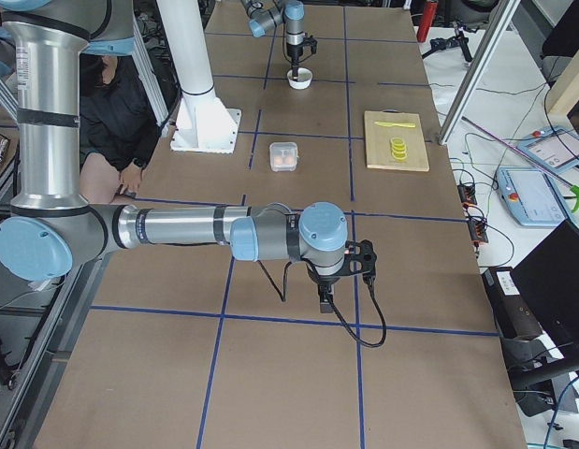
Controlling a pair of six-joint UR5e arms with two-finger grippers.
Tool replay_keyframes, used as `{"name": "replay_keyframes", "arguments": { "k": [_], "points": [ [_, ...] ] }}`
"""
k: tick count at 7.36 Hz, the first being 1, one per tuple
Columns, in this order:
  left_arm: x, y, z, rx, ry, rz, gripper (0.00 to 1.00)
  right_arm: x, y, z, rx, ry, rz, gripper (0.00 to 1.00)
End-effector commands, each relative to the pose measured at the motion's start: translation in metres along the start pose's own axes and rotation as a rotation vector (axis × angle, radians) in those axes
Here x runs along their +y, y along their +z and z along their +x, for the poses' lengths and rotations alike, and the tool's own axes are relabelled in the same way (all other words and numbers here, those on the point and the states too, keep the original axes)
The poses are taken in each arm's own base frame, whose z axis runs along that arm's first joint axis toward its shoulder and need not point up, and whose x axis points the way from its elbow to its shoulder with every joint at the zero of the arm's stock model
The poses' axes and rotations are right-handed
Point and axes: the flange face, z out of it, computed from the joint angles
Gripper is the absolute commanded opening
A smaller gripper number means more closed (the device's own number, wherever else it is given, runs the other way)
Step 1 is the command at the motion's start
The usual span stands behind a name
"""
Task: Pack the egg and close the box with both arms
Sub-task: 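Lower the left gripper into the bowl and close on the brown egg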
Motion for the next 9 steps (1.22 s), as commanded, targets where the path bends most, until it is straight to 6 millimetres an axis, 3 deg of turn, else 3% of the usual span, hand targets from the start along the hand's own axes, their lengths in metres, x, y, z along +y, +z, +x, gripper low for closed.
{"name": "replay_keyframes", "arguments": {
  "k": [1, 7, 8, 9],
  "points": [
    [0.000, 0.003, -0.002, -0.005, -0.002, -0.003, 0.80, 0.000, 0.000, -0.001, 0.000, -0.002, 0.000, 1.00],
    [0.012, 0.015, 0.001, -0.028, -0.026, -0.033, 0.78, -0.003, -0.002, -0.005, -0.030, -0.006, 0.005, 1.00],
    [0.012, 0.015, 0.001, -0.028, -0.026, -0.033, 0.71, -0.003, -0.002, -0.006, -0.035, -0.007, 0.006, 1.00],
    [0.012, 0.015, 0.001, -0.028, -0.026, -0.033, 0.58, -0.003, -0.002, -0.007, -0.035, -0.008, 0.004, 1.00]
  ]
}}
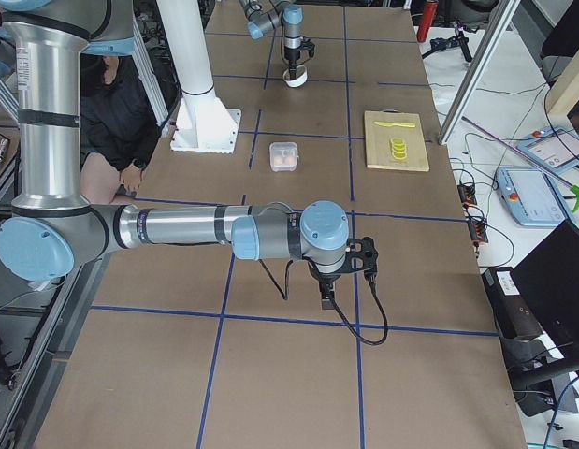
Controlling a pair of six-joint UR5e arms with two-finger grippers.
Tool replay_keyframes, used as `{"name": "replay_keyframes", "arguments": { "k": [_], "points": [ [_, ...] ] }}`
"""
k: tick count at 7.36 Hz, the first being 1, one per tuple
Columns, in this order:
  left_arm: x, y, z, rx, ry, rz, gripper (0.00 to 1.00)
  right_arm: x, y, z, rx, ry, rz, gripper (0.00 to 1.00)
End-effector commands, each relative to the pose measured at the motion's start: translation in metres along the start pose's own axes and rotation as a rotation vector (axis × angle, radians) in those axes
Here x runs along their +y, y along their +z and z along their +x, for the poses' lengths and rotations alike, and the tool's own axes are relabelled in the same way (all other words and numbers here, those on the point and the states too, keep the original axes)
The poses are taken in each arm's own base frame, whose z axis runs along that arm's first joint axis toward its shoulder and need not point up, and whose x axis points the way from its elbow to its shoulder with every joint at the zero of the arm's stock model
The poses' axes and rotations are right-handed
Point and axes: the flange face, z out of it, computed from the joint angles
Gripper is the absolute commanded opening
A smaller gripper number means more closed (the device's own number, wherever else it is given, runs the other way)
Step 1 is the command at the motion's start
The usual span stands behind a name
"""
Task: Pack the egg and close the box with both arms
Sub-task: 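Lower the left gripper into the bowl and close on the brown egg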
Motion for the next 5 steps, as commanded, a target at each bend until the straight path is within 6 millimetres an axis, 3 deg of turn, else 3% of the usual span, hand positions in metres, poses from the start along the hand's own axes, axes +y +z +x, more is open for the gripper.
{"name": "replay_keyframes", "arguments": {
  "k": [1, 2, 3, 5],
  "points": [
    [0.000, -0.002, 0.001, 0.004, 0.002, 0.001, 0.41, 0.000, 0.000, -0.001, -0.005, 0.000, 0.001, 1.00],
    [0.000, -0.005, 0.003, 0.009, 0.003, 0.004, 0.25, 0.000, 0.000, -0.001, -0.005, 0.000, 0.001, 1.00],
    [0.000, -0.007, 0.003, 0.012, 0.003, 0.006, 0.16, 0.000, 0.000, -0.001, -0.005, 0.000, 0.001, 1.00],
    [-0.002, -0.015, 0.006, 0.000, -0.007, 0.008, 0.08, 0.000, 0.000, -0.001, -0.005, 0.000, 0.001, 1.00]
  ]
}}
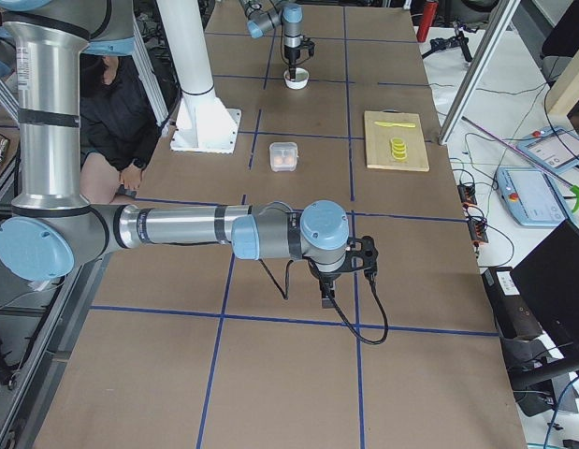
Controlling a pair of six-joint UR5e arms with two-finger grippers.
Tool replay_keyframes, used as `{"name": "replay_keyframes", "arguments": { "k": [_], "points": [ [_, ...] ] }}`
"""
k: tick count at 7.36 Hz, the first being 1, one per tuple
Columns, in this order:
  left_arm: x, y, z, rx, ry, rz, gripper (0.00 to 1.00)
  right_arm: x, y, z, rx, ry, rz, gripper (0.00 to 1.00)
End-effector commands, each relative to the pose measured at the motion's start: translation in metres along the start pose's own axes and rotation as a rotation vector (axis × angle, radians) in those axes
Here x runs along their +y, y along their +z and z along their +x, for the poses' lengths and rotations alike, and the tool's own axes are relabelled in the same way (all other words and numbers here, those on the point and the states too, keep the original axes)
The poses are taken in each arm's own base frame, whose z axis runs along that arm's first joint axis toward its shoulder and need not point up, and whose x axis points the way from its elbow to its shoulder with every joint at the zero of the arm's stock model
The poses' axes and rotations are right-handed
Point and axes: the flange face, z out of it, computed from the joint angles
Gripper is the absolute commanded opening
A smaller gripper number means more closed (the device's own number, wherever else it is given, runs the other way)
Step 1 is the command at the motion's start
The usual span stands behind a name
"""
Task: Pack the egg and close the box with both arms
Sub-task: 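Lower the left gripper into the bowl and close on the brown egg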
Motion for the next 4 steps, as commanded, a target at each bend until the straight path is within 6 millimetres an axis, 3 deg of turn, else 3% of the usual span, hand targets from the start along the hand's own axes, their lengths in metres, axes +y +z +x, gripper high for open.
{"name": "replay_keyframes", "arguments": {
  "k": [1, 2, 3, 4],
  "points": [
    [0.000, -0.011, 0.007, -0.021, -0.012, -0.003, 0.05, 0.000, 0.000, 0.000, 0.000, 0.000, 0.000, 1.00],
    [-0.003, -0.015, 0.016, -0.035, -0.018, -0.006, 0.05, 0.000, 0.000, 0.000, 0.000, 0.000, 0.000, 1.00],
    [-0.017, -0.027, 0.030, -0.049, -0.042, 0.009, 0.05, 0.000, -0.001, -0.001, 0.000, -0.003, 0.002, 1.00],
    [-0.042, -0.053, 0.055, -0.044, -0.072, 0.043, 0.05, -0.001, -0.002, -0.003, 0.000, -0.009, 0.006, 1.00]
  ]
}}
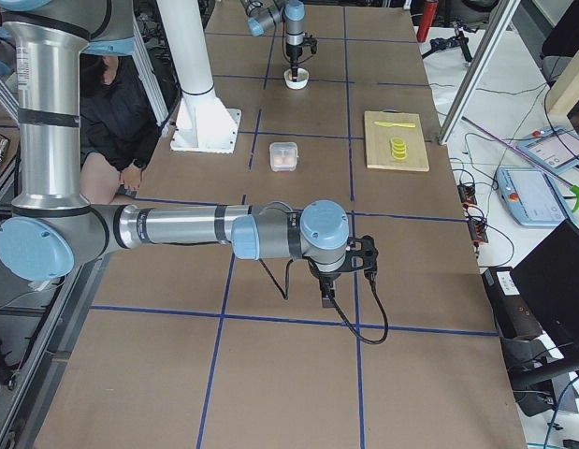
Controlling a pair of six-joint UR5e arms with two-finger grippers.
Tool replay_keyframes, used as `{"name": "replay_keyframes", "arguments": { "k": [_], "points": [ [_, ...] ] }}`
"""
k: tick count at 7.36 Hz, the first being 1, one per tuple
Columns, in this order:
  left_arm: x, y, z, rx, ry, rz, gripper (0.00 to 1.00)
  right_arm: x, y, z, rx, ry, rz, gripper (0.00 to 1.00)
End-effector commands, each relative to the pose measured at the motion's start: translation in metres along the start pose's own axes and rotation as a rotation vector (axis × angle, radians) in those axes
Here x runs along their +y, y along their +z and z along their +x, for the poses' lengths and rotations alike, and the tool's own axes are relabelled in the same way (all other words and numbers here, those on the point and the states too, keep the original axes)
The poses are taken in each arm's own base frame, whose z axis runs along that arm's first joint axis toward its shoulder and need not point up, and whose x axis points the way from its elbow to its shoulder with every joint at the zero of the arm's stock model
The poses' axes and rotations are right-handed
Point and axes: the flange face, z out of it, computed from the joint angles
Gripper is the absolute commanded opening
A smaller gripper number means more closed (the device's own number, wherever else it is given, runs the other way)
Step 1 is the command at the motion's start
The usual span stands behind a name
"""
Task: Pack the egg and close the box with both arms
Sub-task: 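Lift the egg with the left gripper and carry it to the carton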
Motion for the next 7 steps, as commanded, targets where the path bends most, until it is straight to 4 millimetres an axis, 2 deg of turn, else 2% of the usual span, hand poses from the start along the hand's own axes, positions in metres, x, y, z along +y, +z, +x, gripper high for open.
{"name": "replay_keyframes", "arguments": {
  "k": [1, 2, 5, 6, 7],
  "points": [
    [-0.049, -0.057, 0.048, -0.009, -0.066, 0.062, 0.03, 0.000, -0.002, -0.003, -0.005, -0.007, 0.004, 1.00],
    [-0.059, -0.080, 0.074, -0.017, -0.084, 0.071, 0.02, 0.000, -0.002, -0.003, -0.006, -0.007, 0.004, 1.00],
    [-0.057, -0.130, 0.149, 0.133, -0.128, 0.097, 0.02, -0.001, -0.003, -0.005, -0.011, -0.006, 0.005, 1.00],
    [-0.046, -0.138, 0.168, 0.271, -0.148, 0.102, 0.02, -0.001, -0.004, -0.006, -0.011, -0.010, 0.008, 1.00],
    [-0.030, -0.126, 0.187, 0.396, -0.181, 0.071, 0.02, -0.001, -0.004, -0.006, -0.011, -0.010, 0.008, 1.00]
  ]
}}
